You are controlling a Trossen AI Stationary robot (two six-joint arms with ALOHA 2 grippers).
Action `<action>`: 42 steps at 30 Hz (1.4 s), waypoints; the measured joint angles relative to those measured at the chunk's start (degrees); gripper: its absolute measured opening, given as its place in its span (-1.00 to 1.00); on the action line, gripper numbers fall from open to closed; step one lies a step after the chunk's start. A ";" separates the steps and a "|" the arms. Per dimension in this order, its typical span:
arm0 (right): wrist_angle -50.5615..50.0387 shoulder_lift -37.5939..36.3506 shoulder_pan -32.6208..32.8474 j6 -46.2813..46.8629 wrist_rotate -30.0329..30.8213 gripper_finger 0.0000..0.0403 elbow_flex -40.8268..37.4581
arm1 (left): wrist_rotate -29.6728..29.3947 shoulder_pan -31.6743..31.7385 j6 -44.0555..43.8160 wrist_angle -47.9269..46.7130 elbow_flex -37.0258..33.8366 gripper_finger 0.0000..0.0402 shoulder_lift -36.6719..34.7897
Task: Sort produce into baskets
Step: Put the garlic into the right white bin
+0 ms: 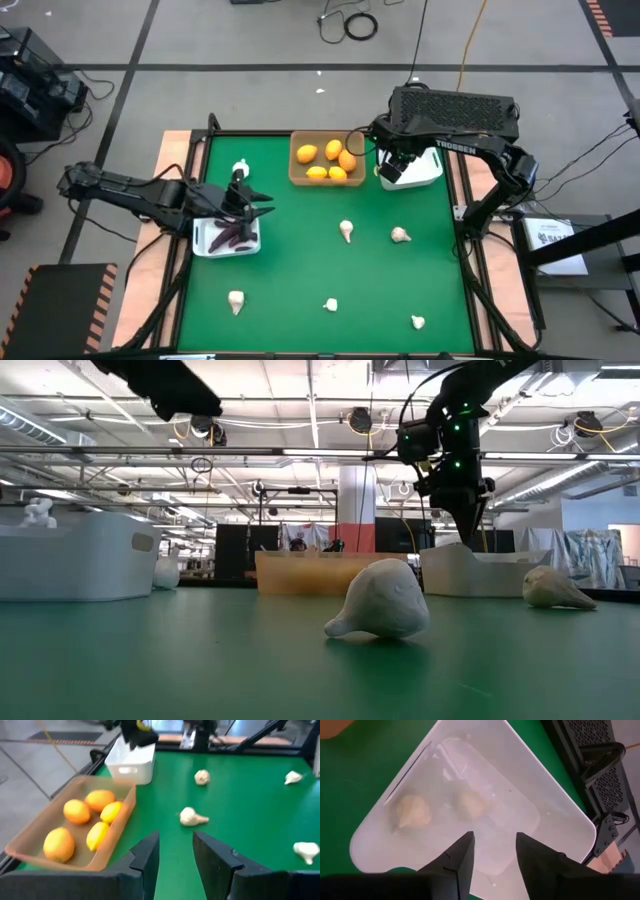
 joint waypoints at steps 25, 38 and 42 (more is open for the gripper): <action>1.28 -7.31 20.20 18.37 -7.78 -0.15 0.00 | -12.33 -21.66 -3.59 14.47 -7.17 -0.38 5.44; 16.33 -0.99 41.03 41.27 -1.51 -0.15 0.00 | -10.39 -17.72 -0.58 25.20 -12.92 -0.38 5.42; 18.71 3.10 43.60 45.21 0.62 -0.15 0.02 | -8.89 -17.49 -0.58 25.17 -12.92 -0.38 5.43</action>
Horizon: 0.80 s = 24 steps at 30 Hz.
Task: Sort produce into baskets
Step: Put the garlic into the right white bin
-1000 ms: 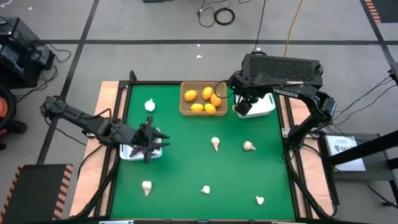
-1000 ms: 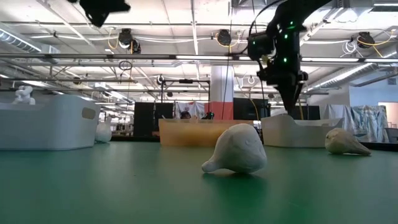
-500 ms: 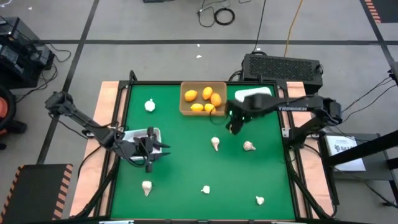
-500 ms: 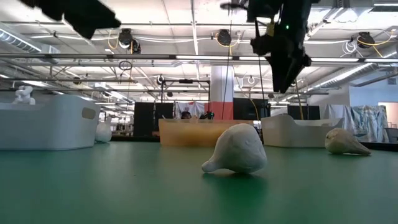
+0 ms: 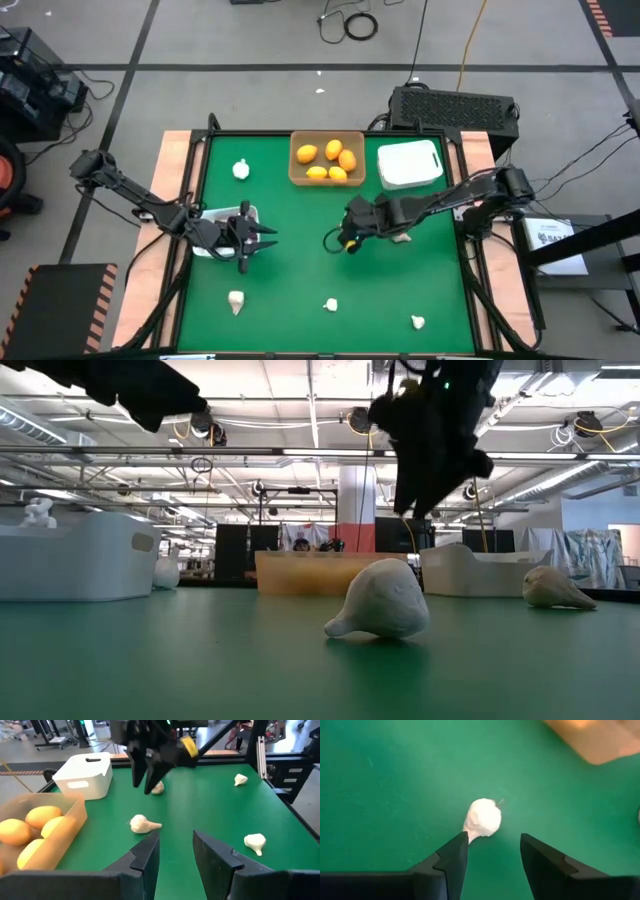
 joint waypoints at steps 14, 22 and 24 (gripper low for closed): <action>4.68 11.50 1.33 7.45 -4.00 -0.15 -0.01 | 1.26 0.01 0.00 -0.04 0.00 -0.38 -0.01; 7.78 13.16 1.81 8.13 -4.04 -0.15 -0.02 | 1.26 0.00 -0.02 -0.06 0.00 -0.38 -0.01; 8.43 13.16 1.81 8.98 -3.91 -0.15 -0.02 | 1.26 0.01 -0.02 -0.06 0.00 -0.38 -0.01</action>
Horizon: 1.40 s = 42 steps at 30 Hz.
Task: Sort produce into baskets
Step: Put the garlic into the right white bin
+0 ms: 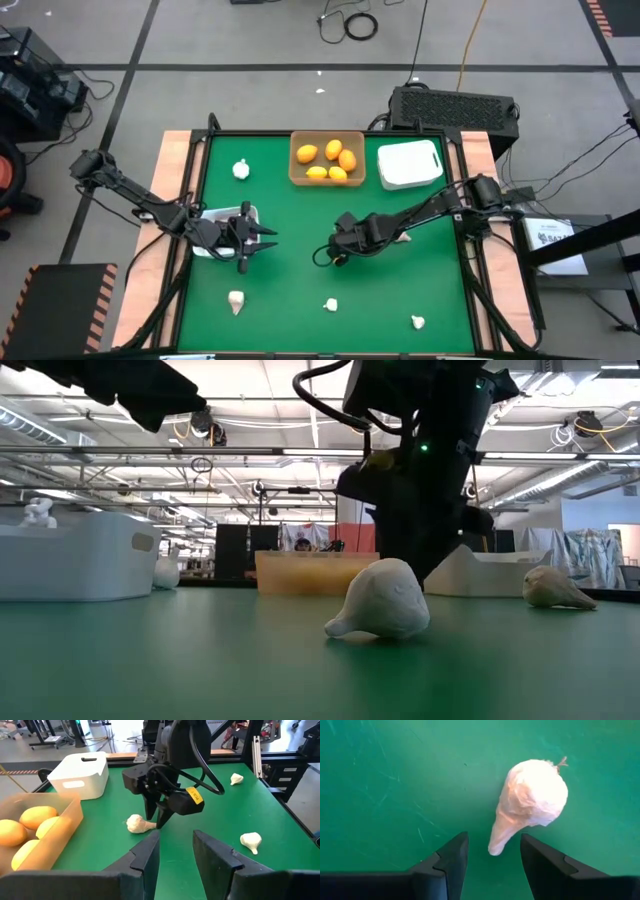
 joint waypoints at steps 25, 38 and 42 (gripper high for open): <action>2.08 3.63 0.07 1.69 2.88 -0.23 0.08 | 0.00 -0.02 -0.02 -0.12 0.00 -0.38 0.00; 1.44 1.12 -0.07 -3.10 3.19 -0.97 -0.07 | 0.00 -0.02 -0.02 -0.11 0.02 -0.38 0.00; -0.37 -3.51 -0.64 -5.75 3.16 -0.95 -0.05 | 0.00 -0.02 -0.04 -0.17 0.02 -0.38 0.00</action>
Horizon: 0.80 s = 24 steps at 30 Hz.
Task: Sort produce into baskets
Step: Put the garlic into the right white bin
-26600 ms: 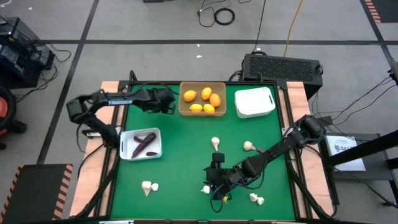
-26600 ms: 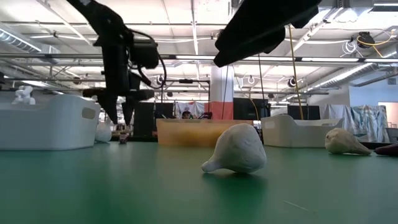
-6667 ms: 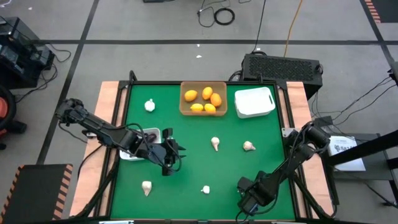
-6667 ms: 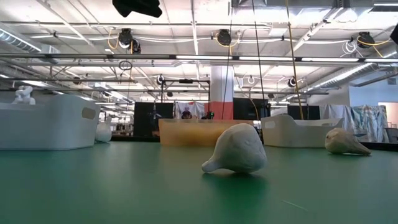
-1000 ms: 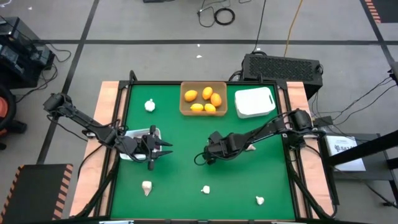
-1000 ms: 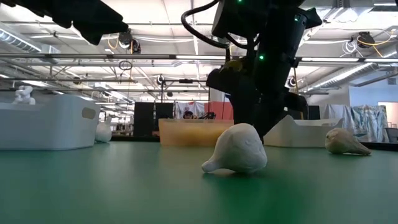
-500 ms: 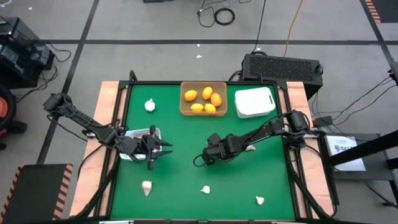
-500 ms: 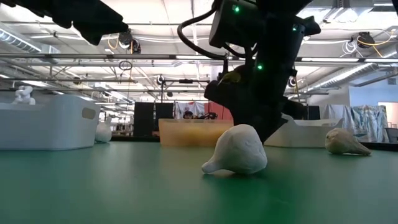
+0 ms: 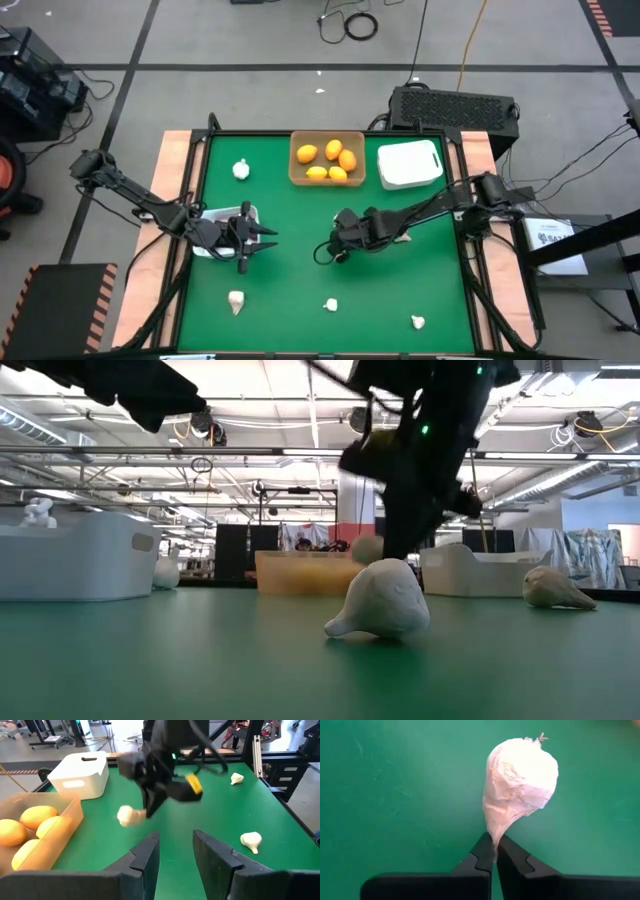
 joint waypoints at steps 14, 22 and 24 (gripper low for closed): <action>-28.78 -16.82 -9.56 -6.14 1.77 -0.99 0.04 | 0.00 0.00 -0.04 -0.27 0.02 -0.38 0.00; -34.40 -18.13 -20.70 -14.99 1.80 -1.00 0.04 | 0.00 -0.02 -1.13 -0.25 0.02 -0.38 0.02; -34.40 -18.13 -23.58 -17.23 1.80 -1.00 0.04 | 0.00 -0.02 -1.44 -0.29 0.02 -0.38 0.00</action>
